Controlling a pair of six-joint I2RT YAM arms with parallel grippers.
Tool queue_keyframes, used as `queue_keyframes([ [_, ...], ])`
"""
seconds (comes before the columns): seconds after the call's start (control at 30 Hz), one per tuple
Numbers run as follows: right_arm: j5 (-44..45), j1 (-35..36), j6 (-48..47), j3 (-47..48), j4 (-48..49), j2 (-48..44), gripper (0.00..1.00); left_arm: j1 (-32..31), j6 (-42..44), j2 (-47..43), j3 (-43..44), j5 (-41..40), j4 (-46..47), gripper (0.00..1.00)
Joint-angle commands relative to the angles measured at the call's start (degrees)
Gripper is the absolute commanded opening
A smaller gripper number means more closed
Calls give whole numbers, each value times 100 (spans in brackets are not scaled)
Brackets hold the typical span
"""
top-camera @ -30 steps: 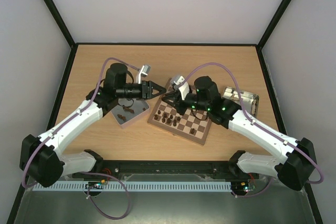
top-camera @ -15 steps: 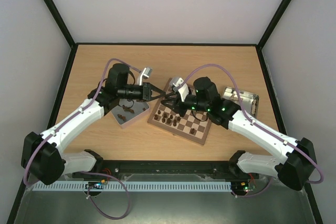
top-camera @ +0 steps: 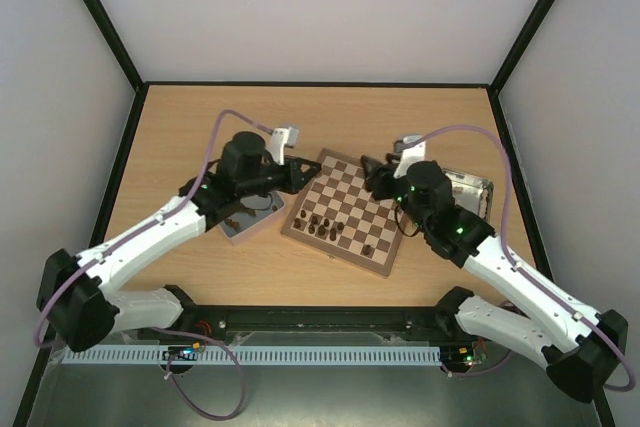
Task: Set up the chess pieces on the board
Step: Place the chess piece on the chessboard.
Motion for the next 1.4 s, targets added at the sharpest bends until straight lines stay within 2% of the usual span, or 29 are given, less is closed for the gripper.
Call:
queue_keyframes([
  [0.0, 1891, -584, 1447, 131, -587, -11, 61, -666, 391, 641, 106, -1918, 458, 6],
  [0.2, 2025, -1291, 2471, -2, -1021, -82, 62, -1753, 427, 2419, 1099, -3567, 497, 5],
  [0.37, 2058, -1449, 2737, -162, -1056, -313, 62, -2268, 306, 3670, 1868, -4005, 419, 3],
  [0.53, 2065, -1466, 2664, -202, -1086, -406, 64, -2459, 142, 4350, 2106, -4171, 355, 3],
  [1.0, 1971, -1470, 2644, -247, -1060, -485, 65, -2601, -166, 4878, 2179, -4285, 208, 9],
  [1.27, 1857, -1470, 2644, -257, -1050, -555, 65, -2652, -112, 4631, 2053, -4230, 147, 24],
  [1.37, 1820, -1469, 2645, -257, -1042, -565, 65, -2652, -91, 4553, 2041, -4190, 145, 27],
])
